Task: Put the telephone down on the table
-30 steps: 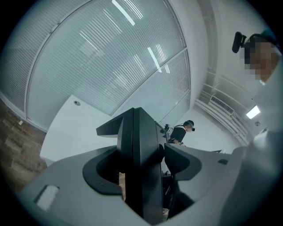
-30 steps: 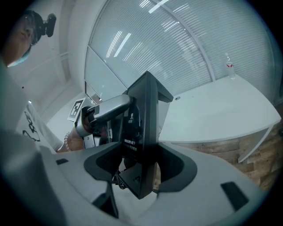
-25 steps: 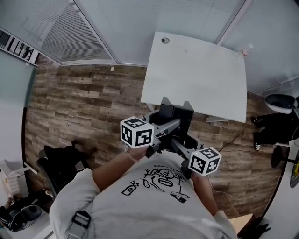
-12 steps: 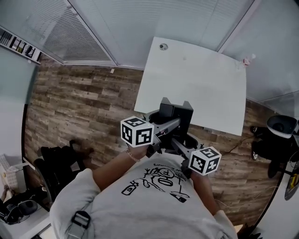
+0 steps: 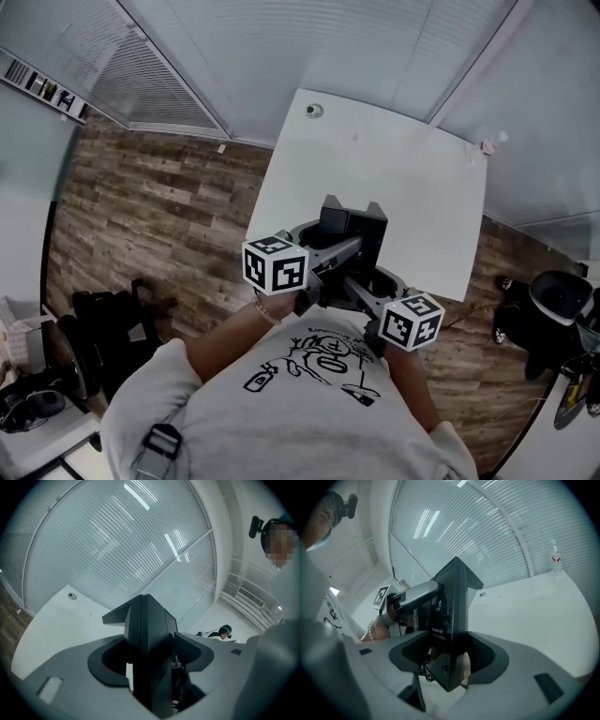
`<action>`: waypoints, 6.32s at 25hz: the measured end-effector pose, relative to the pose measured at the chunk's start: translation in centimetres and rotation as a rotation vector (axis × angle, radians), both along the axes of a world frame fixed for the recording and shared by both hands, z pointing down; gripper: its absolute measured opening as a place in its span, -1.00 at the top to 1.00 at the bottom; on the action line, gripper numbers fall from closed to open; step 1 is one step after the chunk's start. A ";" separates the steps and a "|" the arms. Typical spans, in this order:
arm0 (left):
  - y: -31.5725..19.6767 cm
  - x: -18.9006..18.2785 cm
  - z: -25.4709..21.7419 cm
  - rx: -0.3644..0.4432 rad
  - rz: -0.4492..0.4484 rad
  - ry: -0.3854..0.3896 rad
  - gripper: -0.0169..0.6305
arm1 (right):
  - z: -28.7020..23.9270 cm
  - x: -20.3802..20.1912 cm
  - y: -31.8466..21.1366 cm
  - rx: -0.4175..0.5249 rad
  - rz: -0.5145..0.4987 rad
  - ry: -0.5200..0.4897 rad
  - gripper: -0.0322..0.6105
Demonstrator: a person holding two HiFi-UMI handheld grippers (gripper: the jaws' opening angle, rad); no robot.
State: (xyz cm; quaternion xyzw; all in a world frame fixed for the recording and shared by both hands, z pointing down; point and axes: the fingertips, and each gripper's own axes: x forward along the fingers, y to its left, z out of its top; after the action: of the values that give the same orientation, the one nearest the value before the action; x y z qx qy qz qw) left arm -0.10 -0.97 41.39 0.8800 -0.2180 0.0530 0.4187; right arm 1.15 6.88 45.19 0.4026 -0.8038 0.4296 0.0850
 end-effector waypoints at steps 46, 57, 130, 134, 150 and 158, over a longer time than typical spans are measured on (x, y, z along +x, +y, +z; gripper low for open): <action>-9.6 3.8 2.5 -0.071 0.040 -0.001 0.04 | 1.9 3.5 -9.3 -0.065 0.035 -0.001 0.16; -9.0 4.5 6.2 -0.137 0.087 -0.027 0.04 | 5.1 3.9 -8.6 -0.145 0.073 -0.024 0.16; -19.0 9.6 28.6 -0.171 0.186 -0.136 0.01 | 27.5 8.1 -18.7 -0.296 0.101 0.005 0.16; -19.3 9.1 28.7 -0.188 0.188 -0.136 0.00 | 27.3 8.0 -19.0 -0.298 0.112 -0.011 0.16; -20.4 7.3 25.2 -0.106 0.062 -0.308 -0.04 | 19.8 13.6 -21.7 -0.138 0.158 0.106 0.16; -19.8 6.1 20.1 -0.065 0.025 -0.279 -0.04 | 13.7 14.7 -22.4 -0.012 0.144 0.176 0.16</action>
State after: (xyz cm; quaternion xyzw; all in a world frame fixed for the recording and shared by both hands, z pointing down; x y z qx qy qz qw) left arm 6.02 -20.81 61.47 0.8527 -0.2613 0.1869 0.4120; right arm 15.85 -15.54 58.89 0.4951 -0.7596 0.4024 0.1263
